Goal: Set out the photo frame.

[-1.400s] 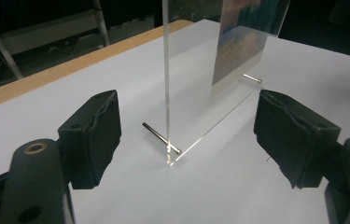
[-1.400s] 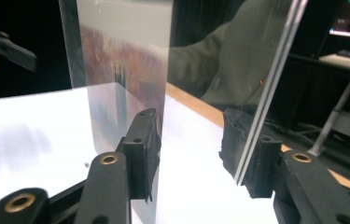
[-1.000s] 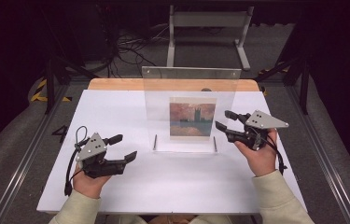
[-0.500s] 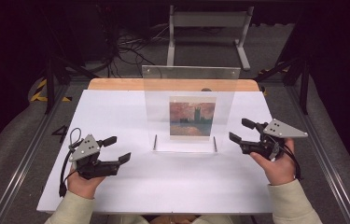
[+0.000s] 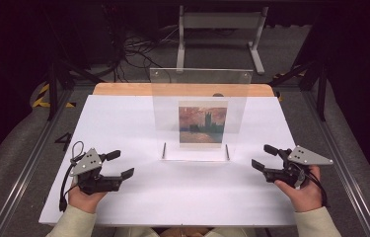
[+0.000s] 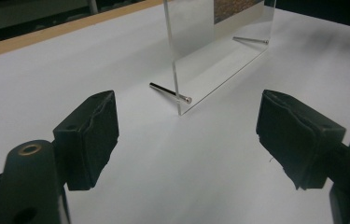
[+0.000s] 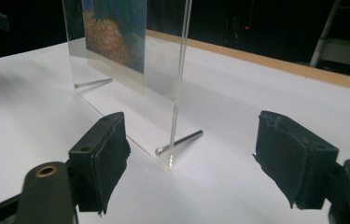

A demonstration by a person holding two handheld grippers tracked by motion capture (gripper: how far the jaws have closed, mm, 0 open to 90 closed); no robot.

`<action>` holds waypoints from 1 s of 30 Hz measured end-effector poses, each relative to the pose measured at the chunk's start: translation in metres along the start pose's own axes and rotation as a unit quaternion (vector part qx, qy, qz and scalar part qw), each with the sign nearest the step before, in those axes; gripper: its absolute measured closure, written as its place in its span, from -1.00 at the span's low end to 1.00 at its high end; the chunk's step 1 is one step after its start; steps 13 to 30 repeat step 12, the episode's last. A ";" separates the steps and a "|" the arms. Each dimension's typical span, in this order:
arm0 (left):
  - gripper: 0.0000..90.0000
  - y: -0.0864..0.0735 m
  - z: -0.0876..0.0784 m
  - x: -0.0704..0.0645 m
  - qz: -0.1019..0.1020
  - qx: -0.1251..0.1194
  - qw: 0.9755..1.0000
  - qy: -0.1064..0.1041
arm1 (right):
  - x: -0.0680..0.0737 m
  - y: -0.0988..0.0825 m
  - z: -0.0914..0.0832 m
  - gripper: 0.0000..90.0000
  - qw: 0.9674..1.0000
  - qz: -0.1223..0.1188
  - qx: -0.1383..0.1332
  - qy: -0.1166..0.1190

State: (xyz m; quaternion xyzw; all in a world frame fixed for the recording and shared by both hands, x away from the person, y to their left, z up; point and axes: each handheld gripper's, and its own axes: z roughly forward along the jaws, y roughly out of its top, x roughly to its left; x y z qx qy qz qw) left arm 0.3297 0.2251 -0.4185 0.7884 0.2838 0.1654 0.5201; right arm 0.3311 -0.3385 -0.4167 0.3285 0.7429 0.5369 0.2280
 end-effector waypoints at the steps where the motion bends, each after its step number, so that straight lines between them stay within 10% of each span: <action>1: -0.52 -0.002 0.001 0.001 -0.001 0.001 1.000 0.001 | 0.000 -0.004 0.000 -0.44 1.000 0.002 0.001 0.001; 30: -0.53 -0.009 0.004 0.007 -0.020 -0.005 1.000 0.001 | -0.003 -0.023 0.004 -0.48 1.000 0.007 0.010 -0.003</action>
